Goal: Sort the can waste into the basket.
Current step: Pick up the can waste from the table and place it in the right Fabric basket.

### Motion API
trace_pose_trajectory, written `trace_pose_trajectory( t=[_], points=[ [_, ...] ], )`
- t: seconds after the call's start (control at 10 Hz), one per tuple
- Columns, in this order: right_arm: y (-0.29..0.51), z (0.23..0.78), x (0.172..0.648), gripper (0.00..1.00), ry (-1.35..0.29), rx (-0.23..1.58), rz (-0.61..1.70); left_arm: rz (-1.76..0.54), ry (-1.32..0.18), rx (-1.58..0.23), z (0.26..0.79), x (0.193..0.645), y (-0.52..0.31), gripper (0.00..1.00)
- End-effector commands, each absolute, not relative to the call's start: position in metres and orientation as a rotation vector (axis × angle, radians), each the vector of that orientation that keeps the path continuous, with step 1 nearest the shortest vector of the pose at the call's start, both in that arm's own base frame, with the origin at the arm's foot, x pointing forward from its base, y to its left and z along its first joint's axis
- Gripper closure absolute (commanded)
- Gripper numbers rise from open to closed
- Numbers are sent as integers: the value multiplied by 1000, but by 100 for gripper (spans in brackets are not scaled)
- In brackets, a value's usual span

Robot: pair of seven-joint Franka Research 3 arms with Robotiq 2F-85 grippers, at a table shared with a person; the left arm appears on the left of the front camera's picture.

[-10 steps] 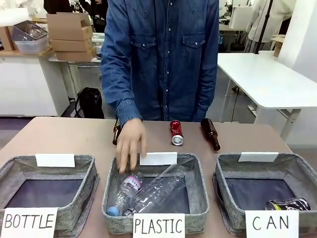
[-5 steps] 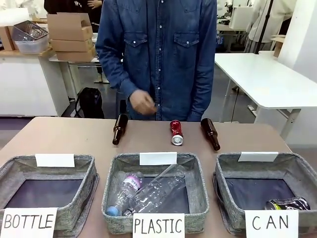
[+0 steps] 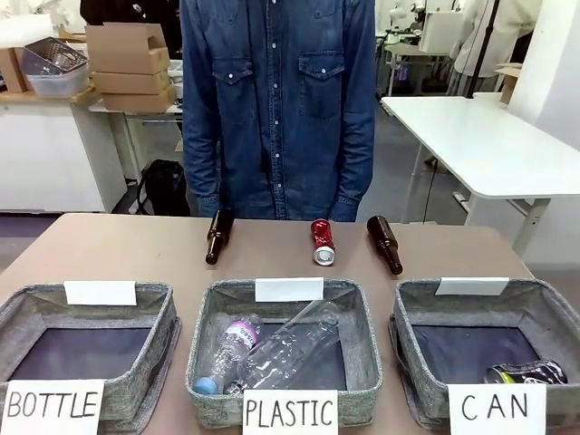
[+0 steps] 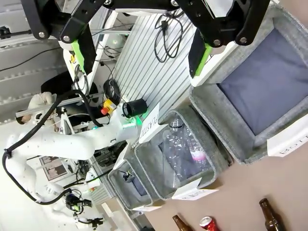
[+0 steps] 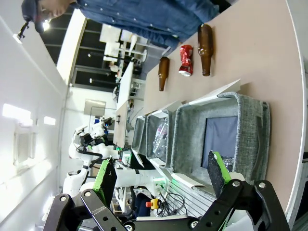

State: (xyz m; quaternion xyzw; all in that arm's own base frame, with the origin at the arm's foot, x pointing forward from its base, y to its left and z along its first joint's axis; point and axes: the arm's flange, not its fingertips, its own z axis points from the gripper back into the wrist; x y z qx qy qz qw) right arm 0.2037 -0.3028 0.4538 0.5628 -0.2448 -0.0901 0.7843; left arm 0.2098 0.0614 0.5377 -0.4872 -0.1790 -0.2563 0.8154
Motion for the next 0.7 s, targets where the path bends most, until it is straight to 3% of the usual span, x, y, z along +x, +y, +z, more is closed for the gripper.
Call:
trace_pose_trajectory(
  t=[0.0, 0.1, 0.4, 0.6],
  points=[
    [-290, 471, 211, 0, -631, 977, -144, -570, -389, -1035, 540, 211, 63, 0],
    [-249, 490, 249, 0, -630, 858, 55, -570, -389, -1035, 540, 211, 63, 0],
    [-139, 522, 334, 0, -657, 607, 304, -570, -389, -1035, 540, 211, 63, 0],
    [-57, 498, 348, 0, -550, 563, 464, -570, -389, -1035, 540, 211, 63, 0]
  ],
)
